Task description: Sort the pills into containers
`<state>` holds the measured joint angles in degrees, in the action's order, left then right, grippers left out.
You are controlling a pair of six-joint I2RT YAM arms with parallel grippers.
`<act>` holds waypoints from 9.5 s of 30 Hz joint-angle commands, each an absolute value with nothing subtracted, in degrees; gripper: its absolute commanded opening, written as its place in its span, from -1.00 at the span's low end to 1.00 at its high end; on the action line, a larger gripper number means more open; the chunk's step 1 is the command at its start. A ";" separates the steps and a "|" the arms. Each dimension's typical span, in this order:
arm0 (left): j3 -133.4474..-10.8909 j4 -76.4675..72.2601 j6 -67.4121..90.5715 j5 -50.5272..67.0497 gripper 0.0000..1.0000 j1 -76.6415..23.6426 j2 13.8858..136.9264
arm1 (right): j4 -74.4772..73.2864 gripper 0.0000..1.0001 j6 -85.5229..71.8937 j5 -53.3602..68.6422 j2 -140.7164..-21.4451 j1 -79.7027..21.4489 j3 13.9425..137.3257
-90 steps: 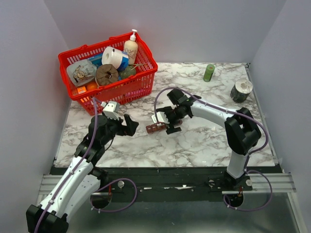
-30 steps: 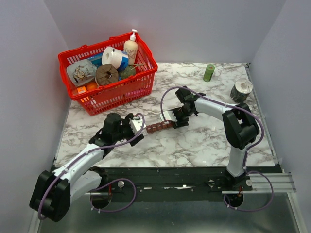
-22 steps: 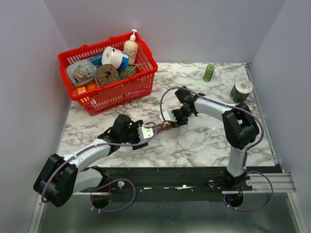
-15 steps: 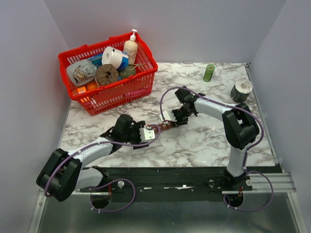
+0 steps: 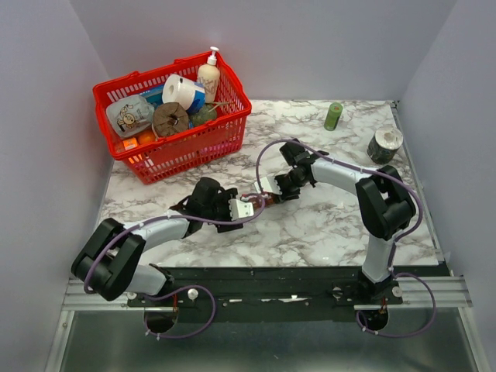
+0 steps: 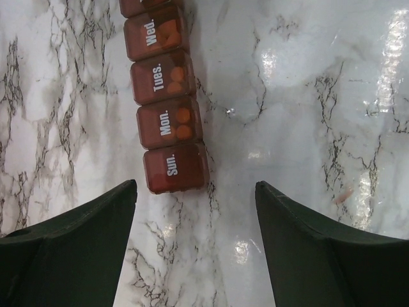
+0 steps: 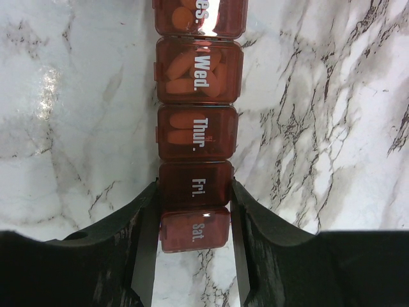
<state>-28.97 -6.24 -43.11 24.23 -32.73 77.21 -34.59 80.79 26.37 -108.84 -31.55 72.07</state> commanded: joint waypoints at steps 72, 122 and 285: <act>-54.23 23.02 -33.93 35.68 -0.64 -27.69 95.97 | -27.95 -0.46 76.82 20.57 -109.78 -33.40 67.32; -58.62 29.97 -24.08 45.96 -0.39 -23.38 100.89 | -26.10 -0.48 77.34 18.98 -110.48 -33.40 65.83; -41.83 -5.89 -16.70 10.02 -0.10 -26.98 81.91 | -26.28 -0.49 78.14 19.60 -109.07 -33.40 63.28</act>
<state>-39.94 -3.77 -18.31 12.75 -27.46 81.87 -21.39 77.23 20.45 -106.28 -33.06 66.13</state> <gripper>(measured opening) 0.447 0.496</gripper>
